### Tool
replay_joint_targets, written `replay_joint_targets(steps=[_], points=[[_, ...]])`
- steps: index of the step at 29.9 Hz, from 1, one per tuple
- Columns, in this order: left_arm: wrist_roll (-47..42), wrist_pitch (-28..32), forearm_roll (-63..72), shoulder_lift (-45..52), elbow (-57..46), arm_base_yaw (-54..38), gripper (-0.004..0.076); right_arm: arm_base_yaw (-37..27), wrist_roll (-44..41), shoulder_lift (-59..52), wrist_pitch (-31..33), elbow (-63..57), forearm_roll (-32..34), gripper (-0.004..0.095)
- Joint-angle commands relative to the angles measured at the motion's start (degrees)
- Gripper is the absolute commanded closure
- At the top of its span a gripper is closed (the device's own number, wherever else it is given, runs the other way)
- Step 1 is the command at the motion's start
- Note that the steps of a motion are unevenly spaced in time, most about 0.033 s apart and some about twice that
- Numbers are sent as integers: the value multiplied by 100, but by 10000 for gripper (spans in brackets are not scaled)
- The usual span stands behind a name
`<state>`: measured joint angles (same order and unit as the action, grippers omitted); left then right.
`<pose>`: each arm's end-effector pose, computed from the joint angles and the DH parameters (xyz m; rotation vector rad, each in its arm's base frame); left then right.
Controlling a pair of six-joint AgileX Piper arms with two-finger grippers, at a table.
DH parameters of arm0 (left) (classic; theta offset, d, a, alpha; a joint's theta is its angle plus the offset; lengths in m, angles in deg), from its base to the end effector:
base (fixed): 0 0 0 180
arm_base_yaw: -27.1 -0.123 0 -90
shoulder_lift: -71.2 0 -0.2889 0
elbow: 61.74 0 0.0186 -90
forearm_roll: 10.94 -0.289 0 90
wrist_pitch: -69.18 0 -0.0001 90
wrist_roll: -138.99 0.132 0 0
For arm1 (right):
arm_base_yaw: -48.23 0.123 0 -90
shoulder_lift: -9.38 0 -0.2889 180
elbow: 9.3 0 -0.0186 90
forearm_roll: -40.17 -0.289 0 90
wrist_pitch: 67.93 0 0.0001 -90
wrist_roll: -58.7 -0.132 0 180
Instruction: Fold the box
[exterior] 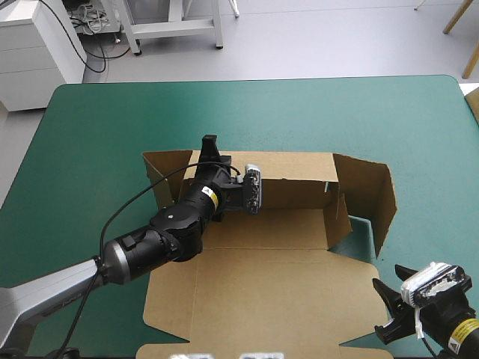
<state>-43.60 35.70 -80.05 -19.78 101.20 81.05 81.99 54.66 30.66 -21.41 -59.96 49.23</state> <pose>0.2799 -0.2688 0.2813 1.5967 1.3629 0.6641 0.1043 0.0516 0.2733 -0.5700 1.9850 0.2225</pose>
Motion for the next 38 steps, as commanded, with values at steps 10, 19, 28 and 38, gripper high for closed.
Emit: replay_joint_targets(steps=[10, 19, 28, 38], points=[[-125, -29, 24, 159, 69, 36, 731, -25, -289, 318, -10, 948, 161, 446], [-125, -29, 12, 159, 69, 36, 731, -25, -464, 1651, 200, 2520, 229, 447], [-125, -29, 12, 159, 69, 36, 731, -25, -985, 3177, 991, 4549, 1145, 472], [-125, -29, 12, 159, 69, 36, 731, -25, -934, 4653, 1928, 6408, 1405, 471]])
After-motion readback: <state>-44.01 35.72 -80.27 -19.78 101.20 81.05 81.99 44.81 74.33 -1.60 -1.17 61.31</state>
